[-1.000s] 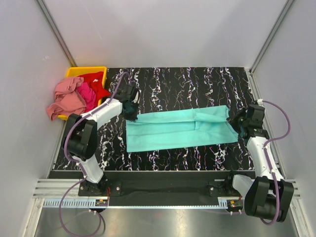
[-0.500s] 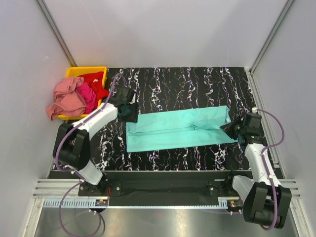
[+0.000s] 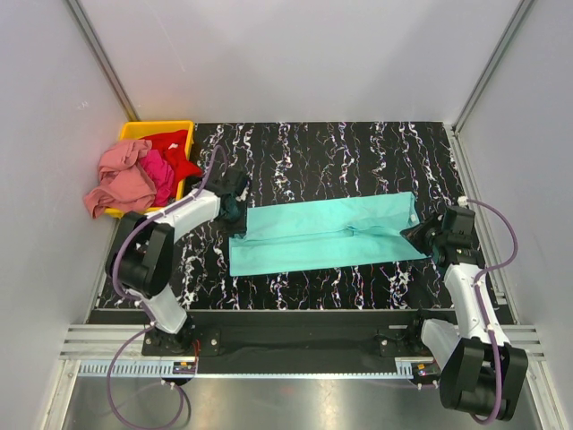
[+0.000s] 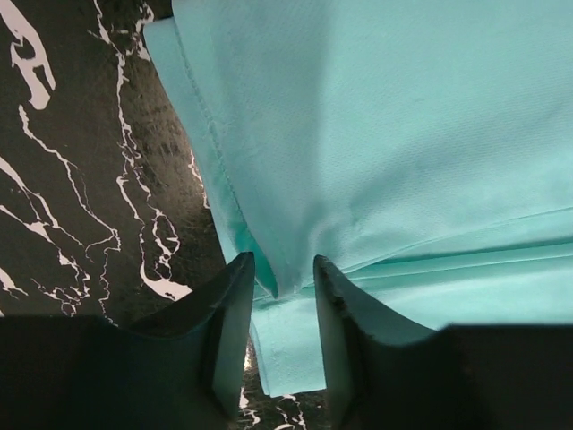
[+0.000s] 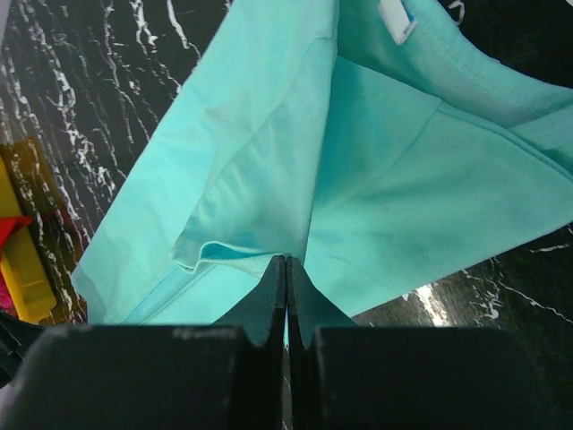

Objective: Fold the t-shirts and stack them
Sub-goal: Fold the tshirt

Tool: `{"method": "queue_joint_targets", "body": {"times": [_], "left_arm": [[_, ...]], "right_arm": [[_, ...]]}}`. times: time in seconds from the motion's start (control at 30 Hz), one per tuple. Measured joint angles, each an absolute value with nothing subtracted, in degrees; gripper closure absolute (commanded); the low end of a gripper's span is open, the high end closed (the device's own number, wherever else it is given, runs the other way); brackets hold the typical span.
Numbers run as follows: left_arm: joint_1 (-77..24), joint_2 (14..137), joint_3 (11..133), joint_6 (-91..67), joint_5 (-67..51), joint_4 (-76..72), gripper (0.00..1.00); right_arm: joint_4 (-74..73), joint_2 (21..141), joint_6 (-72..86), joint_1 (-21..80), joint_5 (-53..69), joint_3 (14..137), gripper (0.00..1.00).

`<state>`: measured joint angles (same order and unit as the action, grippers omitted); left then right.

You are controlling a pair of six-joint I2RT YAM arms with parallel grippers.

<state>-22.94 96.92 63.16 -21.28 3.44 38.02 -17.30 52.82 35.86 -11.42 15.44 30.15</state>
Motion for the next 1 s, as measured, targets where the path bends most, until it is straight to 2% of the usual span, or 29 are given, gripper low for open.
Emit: {"method": "queue_joint_targets", "body": {"times": [0.2,0.27,0.4,0.57,0.8,1.0], "left_arm": [[-22.9,99.6,62.6,-22.0,6.1,38.5,0.76],[-22.9,100.5,62.6,-22.3,6.9,38.8,0.76],[-23.0,100.8,62.7,-22.8,8.3,39.5,0.55],[-23.0,100.4,63.1,-23.2,9.4,41.3,0.44],[-23.3,95.2,66.9,-23.0,5.1,42.3,0.43],[-23.7,94.6,67.2,-24.1,-4.8,36.4,0.43]], "right_arm": [[-21.1,52.5,36.8,-11.4,13.0,30.2,0.99],[-21.8,52.5,37.4,-11.4,12.4,30.1,0.94],[-23.5,53.8,38.7,-11.4,10.1,30.0,0.73],[-26.4,55.8,39.2,-11.4,8.1,30.0,0.61],[-29.0,58.5,38.7,-11.4,8.6,34.4,0.60],[-28.1,70.1,36.6,-6.8,11.3,42.1,0.67]]}}
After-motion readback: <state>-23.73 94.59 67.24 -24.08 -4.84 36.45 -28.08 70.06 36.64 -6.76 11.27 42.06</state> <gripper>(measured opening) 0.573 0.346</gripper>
